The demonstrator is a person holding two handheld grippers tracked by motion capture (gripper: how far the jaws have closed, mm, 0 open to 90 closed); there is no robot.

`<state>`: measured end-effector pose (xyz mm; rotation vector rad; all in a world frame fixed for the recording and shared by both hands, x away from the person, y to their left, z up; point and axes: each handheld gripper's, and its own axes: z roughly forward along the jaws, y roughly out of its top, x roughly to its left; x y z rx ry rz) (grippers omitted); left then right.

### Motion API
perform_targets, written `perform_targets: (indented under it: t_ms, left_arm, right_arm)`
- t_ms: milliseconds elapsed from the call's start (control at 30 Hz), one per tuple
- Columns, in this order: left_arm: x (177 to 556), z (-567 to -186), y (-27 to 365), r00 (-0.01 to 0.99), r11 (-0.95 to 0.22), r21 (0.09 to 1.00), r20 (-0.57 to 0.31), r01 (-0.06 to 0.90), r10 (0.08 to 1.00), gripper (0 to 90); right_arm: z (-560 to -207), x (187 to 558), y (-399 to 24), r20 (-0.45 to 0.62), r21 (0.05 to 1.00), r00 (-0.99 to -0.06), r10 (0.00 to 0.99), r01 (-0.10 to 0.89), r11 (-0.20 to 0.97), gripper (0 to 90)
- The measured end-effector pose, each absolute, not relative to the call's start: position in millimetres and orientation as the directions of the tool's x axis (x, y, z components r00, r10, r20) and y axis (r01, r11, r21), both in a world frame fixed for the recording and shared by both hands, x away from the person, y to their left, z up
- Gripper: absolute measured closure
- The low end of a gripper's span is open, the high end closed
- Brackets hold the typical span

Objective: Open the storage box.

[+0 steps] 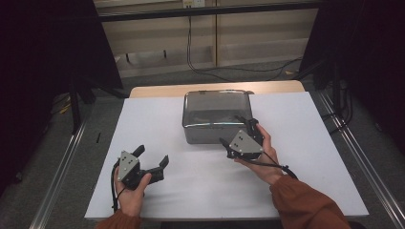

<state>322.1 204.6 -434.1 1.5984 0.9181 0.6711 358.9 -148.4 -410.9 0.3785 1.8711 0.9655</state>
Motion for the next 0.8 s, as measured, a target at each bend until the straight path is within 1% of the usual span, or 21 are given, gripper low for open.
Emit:
perform_targets:
  t_ms: [167, 233, 267, 333, 433, 467, 533, 567, 600, 633, 700, 767, 800]
  left_arm:
    - [322, -434, 205, 0.535, -0.081, 0.974, -0.045, 0.209, 0.844, 3.8]
    - [322, -434, 205, 0.533, -0.074, 0.975, -0.050, 0.209, 0.844, 3.9]
    - [322, -434, 205, 0.533, -0.072, 0.975, -0.053, 0.210, 0.844, 3.8]
    - [322, -434, 205, 0.533, -0.076, 0.975, -0.048, 0.208, 0.844, 3.8]
    - [322, -434, 205, 0.533, -0.077, 0.975, -0.047, 0.208, 0.845, 3.8]
    - [322, -434, 205, 0.533, -0.079, 0.975, -0.045, 0.209, 0.845, 3.8]
    - [322, -434, 205, 0.532, -0.078, 0.975, -0.047, 0.210, 0.846, 3.8]
    - [322, -434, 205, 0.532, -0.079, 0.975, -0.045, 0.209, 0.845, 3.8]
    - [322, -434, 205, 0.531, -0.079, 0.975, -0.045, 0.209, 0.846, 3.8]
    - [322, -434, 205, 0.529, -0.077, 0.975, -0.047, 0.209, 0.847, 3.8]
    - [323, -434, 205, 0.528, -0.079, 0.974, -0.046, 0.212, 0.848, 3.9]
    - [323, -434, 205, 0.531, -0.082, 0.974, -0.045, 0.212, 0.846, 3.9]
    - [323, -435, 205, 0.531, -0.082, 0.974, -0.044, 0.212, 0.846, 3.8]
  right_arm:
    - [-413, 359, -139, -0.709, 0.670, -0.458, 0.537, -0.197, 0.716, 19.2]
    - [-414, 359, -135, -0.731, 0.645, -0.452, 0.512, -0.212, 0.734, 20.7]
    - [-415, 358, -131, -0.764, 0.607, -0.432, 0.479, -0.231, 0.761, 22.5]
    - [-416, 358, -130, -0.776, 0.593, -0.424, 0.467, -0.235, 0.770, 23.9]
    - [-417, 359, -125, -0.821, 0.529, -0.396, 0.412, -0.252, 0.811, 31.0]
    - [-417, 359, -125, -0.821, 0.529, -0.396, 0.412, -0.252, 0.811, 31.0]
    - [-419, 360, -123, -0.841, 0.494, -0.384, 0.382, -0.255, 0.831, 35.8]
    - [-419, 360, -121, -0.848, 0.480, -0.382, 0.368, -0.258, 0.839, 36.7]
    - [-421, 360, -119, -0.859, 0.457, -0.378, 0.347, -0.257, 0.852, 43.1]
    - [-421, 360, -119, -0.859, 0.457, -0.378, 0.347, -0.257, 0.852, 43.1]
    - [-422, 360, -117, -0.878, 0.421, -0.361, 0.316, -0.263, 0.868, 46.4]
    - [-424, 360, -115, -0.888, 0.393, -0.358, 0.288, -0.270, 0.879, 51.8]
    - [-427, 359, -113, -0.901, 0.363, -0.346, 0.260, -0.275, 0.890, 55.2]
